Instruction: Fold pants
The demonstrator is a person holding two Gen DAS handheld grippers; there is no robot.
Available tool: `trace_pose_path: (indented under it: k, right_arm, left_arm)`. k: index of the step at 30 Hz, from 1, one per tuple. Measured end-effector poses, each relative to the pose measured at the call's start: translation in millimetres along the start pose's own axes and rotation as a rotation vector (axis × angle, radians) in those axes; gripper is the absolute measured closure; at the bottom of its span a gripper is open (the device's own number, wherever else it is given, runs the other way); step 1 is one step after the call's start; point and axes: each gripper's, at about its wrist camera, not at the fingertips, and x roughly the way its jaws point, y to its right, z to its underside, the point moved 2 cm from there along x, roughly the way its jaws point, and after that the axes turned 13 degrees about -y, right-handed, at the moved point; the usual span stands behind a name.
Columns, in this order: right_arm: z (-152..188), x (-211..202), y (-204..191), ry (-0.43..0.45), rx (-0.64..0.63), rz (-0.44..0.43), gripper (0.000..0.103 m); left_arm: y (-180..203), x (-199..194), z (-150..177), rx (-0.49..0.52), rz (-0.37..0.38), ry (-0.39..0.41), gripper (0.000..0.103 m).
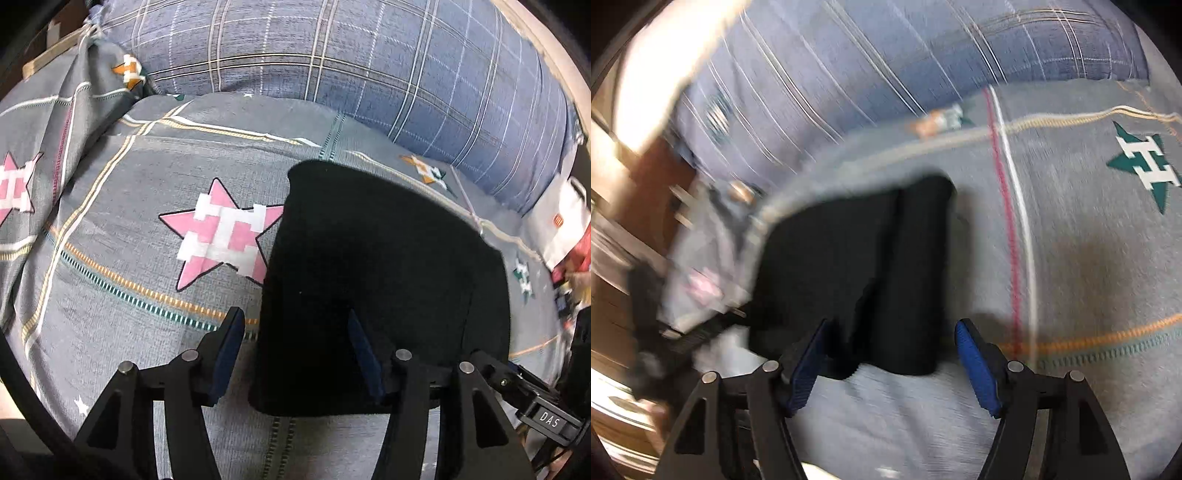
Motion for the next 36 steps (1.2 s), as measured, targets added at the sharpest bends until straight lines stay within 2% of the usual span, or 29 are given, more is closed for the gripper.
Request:
trace_pose_path:
  k: [2, 3, 6, 7, 8, 12, 13, 15, 17, 19, 21, 24, 27, 30, 32, 36]
  right_arm:
    - [-1, -4, 3, 0.01, 0.017, -0.025, 0.03]
    - [0, -8, 3, 0.012, 0.023, -0.032, 0.03]
    - [14, -30, -1, 0.108, 0.006, -0.033, 0.03]
    - [21, -37, -5, 0.141, -0.014, -0.025, 0.029]
    - [28, -41, -7, 0.158, -0.025, -0.017, 0.029]
    - [55, -49, -12, 0.205, -0.026, 0.014, 0.028]
    - [60, -51, -11, 0.223, -0.023, 0.025, 0.029]
    - [74, -58, -15, 0.285, -0.037, 0.055, 0.028]
    - [90, -68, -24, 0.355, -0.07, 0.076, 0.023]
    - [101, -72, -37, 0.408, -0.096, 0.101, 0.018]
    - [109, -73, -47, 0.418, -0.119, 0.095, 0.017]
    - [116, -72, -62, 0.373, -0.163, 0.091, 0.017]
    - [123, -80, -73, 0.32, -0.174, 0.128, 0.017]
    - [135, -88, -75, 0.267, -0.14, 0.143, 0.017]
    - [142, -97, -76, 0.26, -0.139, 0.123, 0.017]
    - [151, -112, -83, 0.283, -0.143, 0.192, 0.017]
  left_arm:
    - [-2, 0, -1, 0.001, -0.013, 0.003, 0.037]
    - [-5, -2, 0, -0.01, 0.009, 0.0, 0.037]
    - [-17, -14, 10, -0.059, 0.077, 0.014, 0.037]
    - [-18, -19, 16, -0.064, 0.067, 0.034, 0.037]
    - [-16, -23, 21, -0.063, 0.053, 0.05, 0.037]
    - [2, -55, 53, 0.009, -0.106, 0.219, 0.037]
    - [6, -62, 59, 0.023, -0.123, 0.255, 0.035]
    - [13, -76, 76, 0.049, -0.143, 0.334, 0.024]
    - [14, -83, 87, 0.058, -0.149, 0.376, 0.022]
    - [16, -87, 98, 0.073, -0.191, 0.415, 0.021]
    - [17, -87, 100, 0.087, -0.229, 0.441, 0.021]
    - [19, -89, 100, 0.106, -0.225, 0.414, 0.021]
    - [23, -98, 114, 0.153, -0.173, 0.373, 0.021]
    - [26, -103, 129, 0.162, -0.185, 0.352, 0.021]
    - [23, -108, 136, 0.157, -0.189, 0.337, 0.021]
    - [23, -121, 143, 0.14, -0.208, 0.333, 0.021]
